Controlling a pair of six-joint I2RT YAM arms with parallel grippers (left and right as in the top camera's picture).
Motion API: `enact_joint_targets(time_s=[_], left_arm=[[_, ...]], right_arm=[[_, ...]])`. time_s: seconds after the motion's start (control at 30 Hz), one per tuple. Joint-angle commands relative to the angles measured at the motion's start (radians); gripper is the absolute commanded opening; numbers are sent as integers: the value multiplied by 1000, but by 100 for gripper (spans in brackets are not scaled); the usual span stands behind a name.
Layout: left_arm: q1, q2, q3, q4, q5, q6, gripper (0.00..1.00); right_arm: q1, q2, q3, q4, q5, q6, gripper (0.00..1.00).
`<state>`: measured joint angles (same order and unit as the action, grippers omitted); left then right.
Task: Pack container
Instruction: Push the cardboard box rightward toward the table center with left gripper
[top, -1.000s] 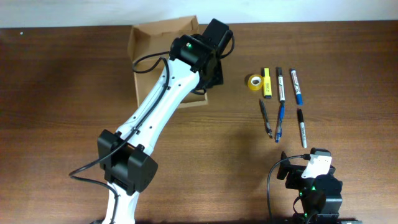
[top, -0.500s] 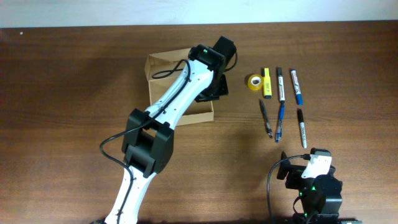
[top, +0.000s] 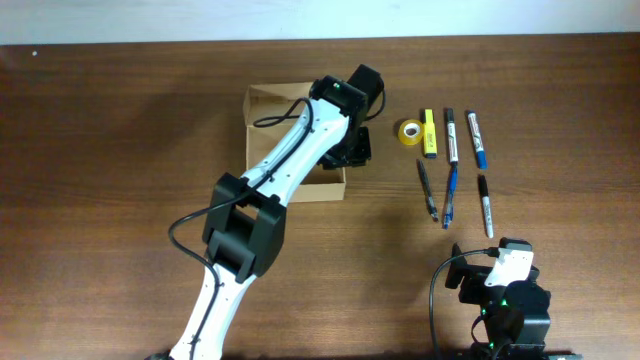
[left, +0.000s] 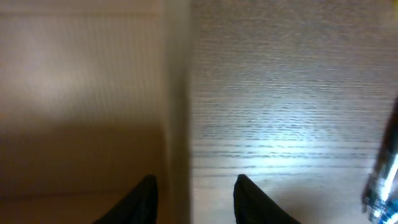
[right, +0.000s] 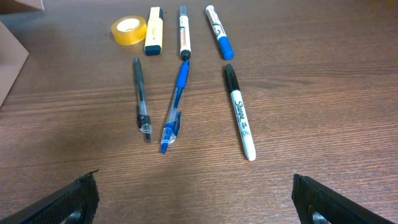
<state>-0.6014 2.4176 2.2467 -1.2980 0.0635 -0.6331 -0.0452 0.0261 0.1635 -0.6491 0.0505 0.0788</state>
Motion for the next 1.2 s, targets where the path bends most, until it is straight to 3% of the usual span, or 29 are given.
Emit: enact_joint_targets(time_s=[0.0, 0.33, 0.47, 0.83, 0.87, 1.17], left_arm=[[-8, 2, 121, -42, 19, 32, 41], [-89, 2, 431, -117, 17, 112, 49], [-137, 2, 442, -151, -5, 134, 49], [-199, 2, 474, -389, -254, 136, 50], [-199, -1, 481, -390, -246, 176, 51], [-167, -215, 490, -389, -432, 220, 59]], right_arm=[[-8, -8, -8, 2, 2, 5, 99], [-8, -8, -8, 2, 2, 5, 99], [-8, -8, -8, 2, 2, 5, 99], [-8, -8, -8, 2, 2, 5, 99], [-8, -8, -8, 2, 2, 5, 99], [-8, -8, -8, 2, 2, 5, 99]])
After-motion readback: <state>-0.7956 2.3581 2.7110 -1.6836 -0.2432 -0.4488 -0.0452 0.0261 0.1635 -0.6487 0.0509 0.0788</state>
